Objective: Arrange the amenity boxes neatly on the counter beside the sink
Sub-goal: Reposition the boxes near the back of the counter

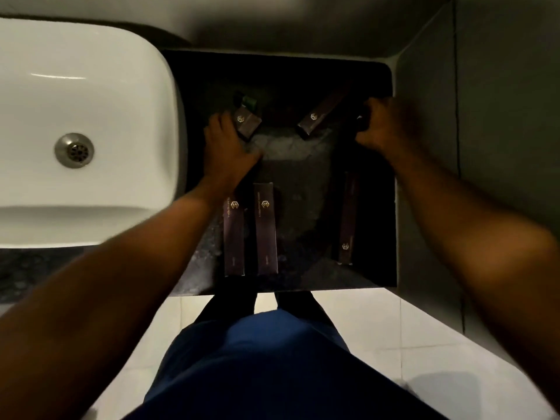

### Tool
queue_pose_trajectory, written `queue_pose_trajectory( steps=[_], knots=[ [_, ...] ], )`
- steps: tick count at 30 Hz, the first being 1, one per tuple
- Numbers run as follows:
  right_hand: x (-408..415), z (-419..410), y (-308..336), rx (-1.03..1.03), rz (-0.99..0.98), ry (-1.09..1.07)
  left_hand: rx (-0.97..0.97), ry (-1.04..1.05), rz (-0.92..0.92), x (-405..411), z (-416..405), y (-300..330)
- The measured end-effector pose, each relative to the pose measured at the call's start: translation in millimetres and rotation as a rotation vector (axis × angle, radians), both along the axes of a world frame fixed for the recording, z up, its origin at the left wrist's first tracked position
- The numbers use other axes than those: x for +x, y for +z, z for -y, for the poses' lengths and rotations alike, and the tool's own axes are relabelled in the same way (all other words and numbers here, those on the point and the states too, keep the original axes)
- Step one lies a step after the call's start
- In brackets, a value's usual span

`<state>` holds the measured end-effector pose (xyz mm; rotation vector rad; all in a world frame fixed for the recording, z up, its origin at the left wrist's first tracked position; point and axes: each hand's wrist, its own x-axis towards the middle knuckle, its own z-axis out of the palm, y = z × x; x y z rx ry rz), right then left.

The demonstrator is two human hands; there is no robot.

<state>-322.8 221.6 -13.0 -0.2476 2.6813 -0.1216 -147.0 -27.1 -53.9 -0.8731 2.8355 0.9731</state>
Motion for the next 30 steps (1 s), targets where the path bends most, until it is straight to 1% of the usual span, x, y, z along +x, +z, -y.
queue_pose_trajectory(
  steps=[2, 3, 4, 6, 8, 10, 11, 12, 13, 15, 17, 19, 24, 30],
  knots=[
    [-4, 1, -3, -0.017, 0.006, -0.053, -0.025, -0.015, 0.084, -9, 3, 2],
    [-7, 15, -20, -0.039, 0.096, -0.097, -0.095, -0.001, 0.142, -10, 13, -11],
    [-5, 30, -40, -0.053, 0.123, -0.112, -0.136, 0.016, 0.188, -8, 23, -21],
    [2, 27, -50, -0.103, 0.127, -0.103, -0.142, -0.034, 0.192, 0, 30, -23],
    [-3, 24, -44, -0.181, 0.027, -0.179, -0.152, -0.132, 0.208, -6, 31, -22],
    [1, 20, -34, -0.282, -0.125, -0.250, -0.164, -0.242, 0.229, -7, 29, -18],
    [15, 28, -28, -0.368, -0.182, -0.221, -0.154, -0.282, 0.236, -5, 29, -18],
    [32, 38, -26, -0.462, -0.185, -0.151, -0.134, -0.304, 0.236, -2, 29, -18],
    [51, 52, -27, -0.523, -0.143, -0.032, -0.131, -0.317, 0.230, 2, 29, -15],
    [89, 82, -34, -0.525, 0.033, 0.234, -0.136, -0.345, 0.227, 7, 26, -8],
    [112, 107, -46, -0.492, 0.146, 0.367, -0.145, -0.381, 0.237, 6, 24, -6],
    [116, 122, -52, -0.493, 0.179, 0.383, -0.159, -0.405, 0.240, 6, 25, -4],
    [112, 124, -54, -0.491, 0.235, 0.317, -0.168, -0.417, 0.196, 10, 25, 1],
    [102, 119, -60, -0.523, 0.217, 0.368, -0.195, -0.422, 0.230, 13, 22, 3]
  ],
)
